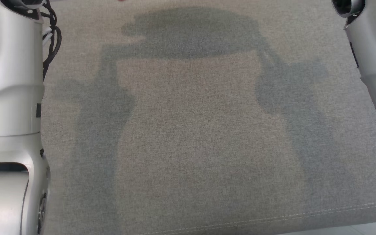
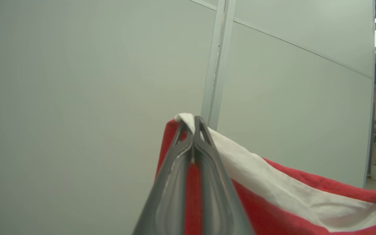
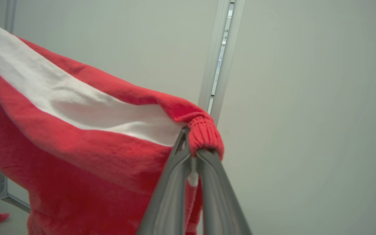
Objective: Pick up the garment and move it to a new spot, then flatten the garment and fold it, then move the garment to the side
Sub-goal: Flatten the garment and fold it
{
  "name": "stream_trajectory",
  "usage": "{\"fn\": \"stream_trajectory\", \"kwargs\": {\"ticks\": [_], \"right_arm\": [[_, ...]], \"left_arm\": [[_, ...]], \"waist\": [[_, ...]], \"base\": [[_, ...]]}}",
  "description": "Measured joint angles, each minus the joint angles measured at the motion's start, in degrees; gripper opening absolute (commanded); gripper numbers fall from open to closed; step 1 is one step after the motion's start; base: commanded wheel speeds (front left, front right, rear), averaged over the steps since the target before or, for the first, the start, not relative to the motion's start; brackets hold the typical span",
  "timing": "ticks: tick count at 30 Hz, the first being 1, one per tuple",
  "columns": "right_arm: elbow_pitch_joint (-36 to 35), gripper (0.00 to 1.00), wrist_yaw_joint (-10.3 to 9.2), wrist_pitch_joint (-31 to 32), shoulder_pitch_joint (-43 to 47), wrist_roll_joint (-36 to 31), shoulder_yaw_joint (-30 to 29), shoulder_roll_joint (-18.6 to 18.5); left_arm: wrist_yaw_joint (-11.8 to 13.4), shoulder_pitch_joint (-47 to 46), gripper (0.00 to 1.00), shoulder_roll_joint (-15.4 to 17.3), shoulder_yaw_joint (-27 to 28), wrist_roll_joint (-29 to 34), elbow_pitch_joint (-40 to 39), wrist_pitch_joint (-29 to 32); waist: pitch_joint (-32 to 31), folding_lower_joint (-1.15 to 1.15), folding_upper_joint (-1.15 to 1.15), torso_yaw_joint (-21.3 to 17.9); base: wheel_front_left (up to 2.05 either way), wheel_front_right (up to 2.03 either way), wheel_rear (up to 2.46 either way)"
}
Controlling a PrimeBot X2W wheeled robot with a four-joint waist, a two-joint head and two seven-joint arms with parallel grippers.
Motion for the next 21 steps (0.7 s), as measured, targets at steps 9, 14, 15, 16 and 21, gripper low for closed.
{"fn": "stream_trajectory", "kwargs": {"ticks": [9, 14, 15, 16, 21], "right_arm": [[6.6, 0.00, 0.00, -0.8, 5.1, -0.6, -1.0, 3.4], [3.2, 0.00, 0.00, -0.8, 11.3, 1.4, 0.3, 2.9], [2.2, 0.00, 0.00, -0.8, 12.5, 2.0, 0.9, 2.6], [1.2, 0.00, 0.00, -0.8, 13.8, 2.5, 1.3, 2.1], [-5.0, 0.00, 0.00, -0.8, 18.8, 5.6, 1.9, 0.1]], "left_arm": [[-1.8, 7.9, 0.00, -3.1, 5.2, 1.0, 2.7, -0.3], [-2.2, 14.5, 0.00, -3.9, 8.1, -0.3, -0.8, -0.3], [-2.2, 16.0, 0.00, -3.9, 7.6, -0.8, -2.1, -0.3], [-2.2, 17.4, 0.00, -4.0, 7.1, -1.8, -3.5, -0.3], [-2.2, 24.3, 0.00, -3.2, 5.8, -4.4, -11.2, -0.3]], "waist": [[8.8, 0.01, 0.00, 1.4], [12.2, 0.01, 0.00, 1.7], [12.6, 0.01, 0.00, 1.8], [12.7, 0.01, 0.00, 1.8], [11.6, 0.00, 0.00, 1.6]], "base": [[0.00, 0.00, 0.00], [0.00, 0.00, 0.00], [0.00, 0.00, 0.00], [0.00, 0.00, 0.00], [0.00, 0.00, 0.00]]}}
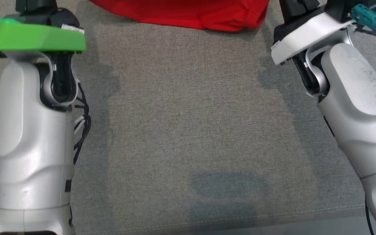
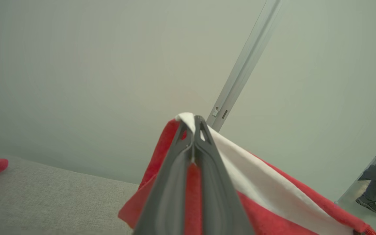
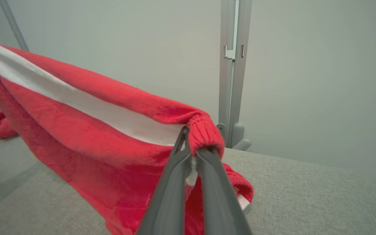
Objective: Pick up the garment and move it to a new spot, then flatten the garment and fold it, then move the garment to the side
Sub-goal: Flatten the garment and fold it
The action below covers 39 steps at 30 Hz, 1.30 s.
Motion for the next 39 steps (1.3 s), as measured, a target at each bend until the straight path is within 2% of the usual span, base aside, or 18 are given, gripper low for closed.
{"fn": "stream_trajectory", "kwargs": {"ticks": [3, 10, 16, 23, 31, 39], "right_arm": [[-4.2, 0.00, 0.00, 0.0, 3.9, 1.4, -0.2, -0.7], [-12.7, 0.00, 0.00, 0.0, 17.7, 2.1, -1.1, -2.1], [-18.6, 0.00, 0.01, 0.0, 31.5, 0.4, -2.7, -0.8], [-24.6, 0.00, 0.01, 0.0, 42.7, -1.2, -5.8, 1.2], [-29.5, 0.00, 0.05, 0.0, 55.7, -0.9, -7.1, 2.7], [-28.5, 0.00, 0.04, 0.0, 56.8, 0.1, -6.6, 2.9]], "left_arm": [[0.0, 5.0, 0.00, 1.1, -0.5, -0.8, -4.9, 0.0], [0.0, 20.3, 0.00, 0.7, -0.4, -1.7, -16.0, 0.0], [-0.1, 35.2, 0.00, -0.4, 1.9, -2.7, -21.6, 0.0], [-0.1, 45.6, 0.00, -1.0, 2.0, -4.3, -27.2, 0.0], [-0.1, 54.3, 0.00, -1.2, 2.8, -5.1, -30.9, 0.0], [-0.1, 54.2, 0.00, -1.2, 1.6, -4.1, -28.3, 0.0]], "waist": [[-1.3, 0.00, 0.00, -0.2], [-5.6, -0.01, 0.00, 0.1], [-10.4, -0.01, 0.00, 0.6], [-15.0, -0.01, 0.00, 1.2], [-20.1, -0.01, 0.00, 2.1], [-20.9, -0.01, 0.00, 1.4]], "base": [[0.00, 0.00, 0.00], [0.00, 0.00, 0.00], [0.00, 0.00, 0.00], [0.00, 0.00, 0.00], [0.00, 0.00, 0.00], [0.00, 0.00, 0.00]]}}
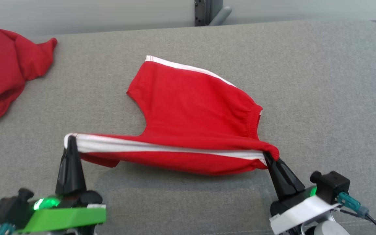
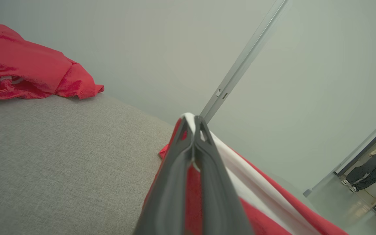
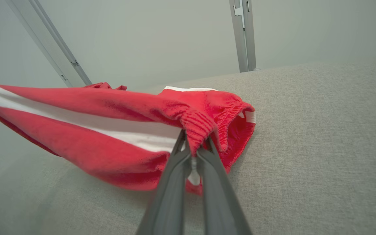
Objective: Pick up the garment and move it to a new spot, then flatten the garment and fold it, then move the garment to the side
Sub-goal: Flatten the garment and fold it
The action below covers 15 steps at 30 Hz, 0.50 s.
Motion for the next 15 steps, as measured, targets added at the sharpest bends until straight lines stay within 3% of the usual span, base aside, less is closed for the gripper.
{"fn": "stream_trajectory", "kwargs": {"ticks": [8, 15], "right_arm": [[5.7, 0.00, -0.01, 0.0, -7.6, 0.6, 0.5, 1.9], [11.3, 0.00, -0.01, 0.0, -15.3, 1.2, -0.6, 5.4]], "left_arm": [[0.0, -12.5, 0.00, 0.3, -4.0, 3.3, 8.0, 0.0], [0.0, -27.8, 0.00, 4.2, -6.0, 4.2, 20.0, 0.0]], "waist": [[3.7, 0.00, 0.00, -1.8], [8.0, 0.00, 0.00, -4.8]], "base": [[0.00, 0.00, 0.00], [0.00, 0.00, 0.00]]}}
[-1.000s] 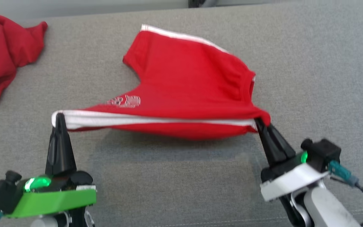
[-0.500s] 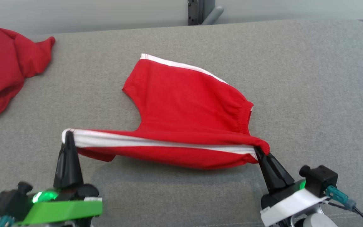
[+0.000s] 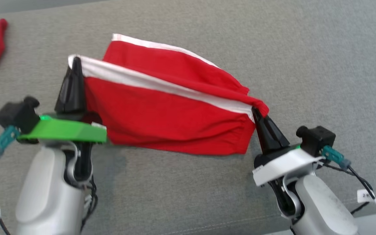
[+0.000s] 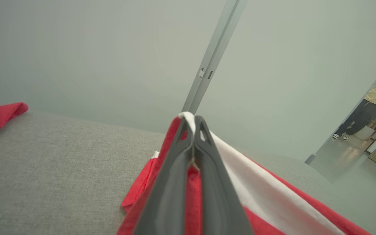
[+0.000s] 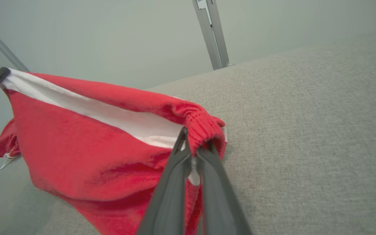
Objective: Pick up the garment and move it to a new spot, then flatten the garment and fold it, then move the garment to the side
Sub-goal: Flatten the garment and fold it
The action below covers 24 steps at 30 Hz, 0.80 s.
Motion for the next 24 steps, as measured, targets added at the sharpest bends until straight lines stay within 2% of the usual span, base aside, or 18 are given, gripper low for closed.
{"fn": "stream_trajectory", "kwargs": {"ticks": [7, 17, 18, 19, 20, 21, 22, 24], "right_arm": [[5.7, 0.00, 0.01, 0.0, -8.2, -0.3, -1.3, 2.4], [7.6, 0.00, 0.01, 0.0, -12.2, 2.2, 1.5, 2.5], [7.7, 0.06, 0.01, 0.0, -12.5, 2.2, 1.6, 2.5], [7.7, 0.25, 0.01, 0.0, -12.7, 2.3, 1.7, 2.5], [7.7, 0.38, 0.01, 0.0, -12.8, 2.3, 1.7, 2.5], [7.7, 0.76, 0.01, 0.0, -12.8, 2.5, 1.7, 2.5], [7.5, 1.00, 0.01, 0.0, -12.8, 2.6, 1.8, 2.5], [7.4, 1.00, 0.00, 0.0, -12.8, 2.4, 1.7, 2.5]], "left_arm": [[0.0, -14.9, 0.00, 2.0, 0.5, 1.7, 17.3, 0.0], [0.0, -22.6, 0.00, 1.4, 3.5, 6.7, 27.2, 0.0], [0.0, -23.0, 0.00, 1.2, 4.0, 7.2, 27.7, 0.0], [0.0, -23.3, 0.07, 1.0, 4.5, 7.9, 28.2, 0.0], [0.2, -23.5, 0.37, 0.9, 4.9, 8.7, 28.6, 0.0], [0.4, -23.6, 0.85, 0.8, 5.4, 9.5, 28.9, 0.0], [0.6, -23.8, 1.00, 0.7, 5.8, 10.1, 29.0, 0.0], [0.6, -24.1, 1.00, 0.5, 6.6, 10.7, 29.6, 0.0]], "waist": [[5.4, 0.00, 0.00, -4.3], [10.6, 0.00, 0.00, -7.8], [10.8, 0.00, 0.00, -8.0], [10.9, 0.00, 0.00, -8.2], [10.9, 0.00, 0.00, -8.3], [10.9, 0.00, 0.00, -8.3], [10.8, 0.00, 0.00, -8.2], [10.5, 0.00, 0.00, -8.0]], "base": [[0.00, 0.00, 0.00], [0.00, 0.00, 0.00], [0.00, 0.00, 0.00], [0.00, 0.00, 0.00], [0.00, 0.00, 0.00], [0.00, 0.00, 0.00], [0.00, 0.00, 0.00], [0.00, 0.00, 0.00]]}}
